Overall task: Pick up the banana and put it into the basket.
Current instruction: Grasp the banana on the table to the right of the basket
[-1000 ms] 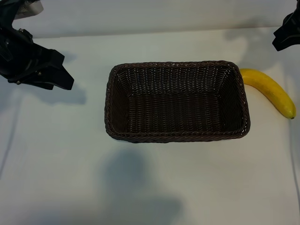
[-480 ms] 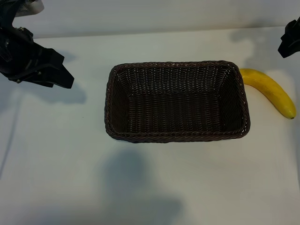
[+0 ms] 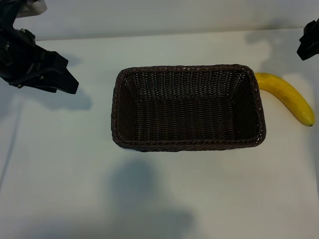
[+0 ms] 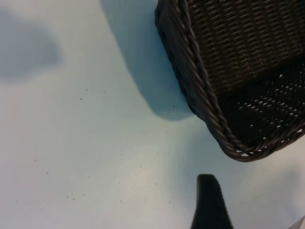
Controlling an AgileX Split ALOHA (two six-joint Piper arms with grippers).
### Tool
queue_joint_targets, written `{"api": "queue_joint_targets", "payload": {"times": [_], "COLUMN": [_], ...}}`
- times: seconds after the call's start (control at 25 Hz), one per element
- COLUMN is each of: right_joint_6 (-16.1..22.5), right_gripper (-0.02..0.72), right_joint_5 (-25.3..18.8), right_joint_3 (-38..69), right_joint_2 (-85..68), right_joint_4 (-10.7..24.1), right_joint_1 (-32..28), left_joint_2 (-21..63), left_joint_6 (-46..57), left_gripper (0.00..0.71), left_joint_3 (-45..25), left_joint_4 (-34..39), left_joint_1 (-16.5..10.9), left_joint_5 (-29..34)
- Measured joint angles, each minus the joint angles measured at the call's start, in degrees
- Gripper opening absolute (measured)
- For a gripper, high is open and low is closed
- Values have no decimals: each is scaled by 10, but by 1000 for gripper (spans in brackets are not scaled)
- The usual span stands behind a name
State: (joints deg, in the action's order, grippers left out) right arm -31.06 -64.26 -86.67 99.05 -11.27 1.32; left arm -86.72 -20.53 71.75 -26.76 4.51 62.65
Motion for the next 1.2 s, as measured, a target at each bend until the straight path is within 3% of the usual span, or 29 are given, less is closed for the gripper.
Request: {"api": "queue_joint_targets", "payload": {"times": [0.64, 1.2], "right_joint_6": [-14, -68], "right_gripper": [592, 592], "right_joint_5": [39, 136], "right_joint_3": [0, 43], "right_joint_2": [111, 120], "right_joint_4": [21, 19], "right_joint_1": [0, 0], "left_joint_2": [0, 0], "left_joint_6": [-3, -3], "left_gripper": [502, 502], "left_joint_3": [0, 0], "left_joint_4": [0, 0], "left_joint_1": [0, 0], "left_joint_5": [-1, -13]}}
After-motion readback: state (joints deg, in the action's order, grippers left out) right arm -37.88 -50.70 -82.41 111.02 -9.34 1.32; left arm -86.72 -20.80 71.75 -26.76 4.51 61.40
